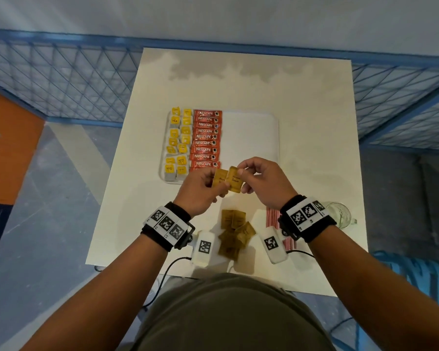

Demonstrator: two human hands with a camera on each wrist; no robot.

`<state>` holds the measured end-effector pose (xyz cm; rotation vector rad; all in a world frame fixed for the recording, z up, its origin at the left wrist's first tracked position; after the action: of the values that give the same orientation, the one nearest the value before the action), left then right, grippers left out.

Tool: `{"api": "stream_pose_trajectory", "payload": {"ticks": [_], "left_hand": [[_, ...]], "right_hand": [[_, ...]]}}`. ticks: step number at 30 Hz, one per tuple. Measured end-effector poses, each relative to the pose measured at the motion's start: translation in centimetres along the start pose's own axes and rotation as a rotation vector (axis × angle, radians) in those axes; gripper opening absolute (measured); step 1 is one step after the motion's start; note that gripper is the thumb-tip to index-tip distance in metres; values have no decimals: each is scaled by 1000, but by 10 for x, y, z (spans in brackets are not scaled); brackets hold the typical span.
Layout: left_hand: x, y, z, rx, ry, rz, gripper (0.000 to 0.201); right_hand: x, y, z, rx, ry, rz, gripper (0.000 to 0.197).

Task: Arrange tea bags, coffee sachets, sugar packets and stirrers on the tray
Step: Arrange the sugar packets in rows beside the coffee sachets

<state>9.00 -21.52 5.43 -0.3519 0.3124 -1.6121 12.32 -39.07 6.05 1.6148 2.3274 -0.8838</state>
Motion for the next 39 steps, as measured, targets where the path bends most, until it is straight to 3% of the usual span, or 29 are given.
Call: {"api": "stream_pose_trajectory", "payload": {"ticks": [6, 14, 24, 34, 39], "left_hand": [[-5, 17, -4, -13, -54, 139, 14], [-17, 42, -9, -17, -96, 170, 9], [-60, 70, -15, -78, -75, 196, 18], [-76, 88, -23, -116, -52, 186, 15], [-79, 97, -28, -144, -72, 188, 15]], "right_hand": [[-2, 14, 9, 39, -37, -73, 13], [10, 42, 10, 54, -65, -75, 15], [-6, 151, 5, 109, -263, 55, 25], [-8, 250, 29, 252, -563, 49, 44], [-8, 266, 35, 310, -635, 53, 33]]}}
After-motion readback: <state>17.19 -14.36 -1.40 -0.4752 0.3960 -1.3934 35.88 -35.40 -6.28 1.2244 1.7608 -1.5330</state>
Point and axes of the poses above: each hand's wrist, its own y-axis towards the middle knuckle, its own x-axis out of the palm, z = x × y, the point moved 6 cm from there along y, towards the middle knuckle, and after that the axes turned 14 degrees about -y, right-handed, at the moved point
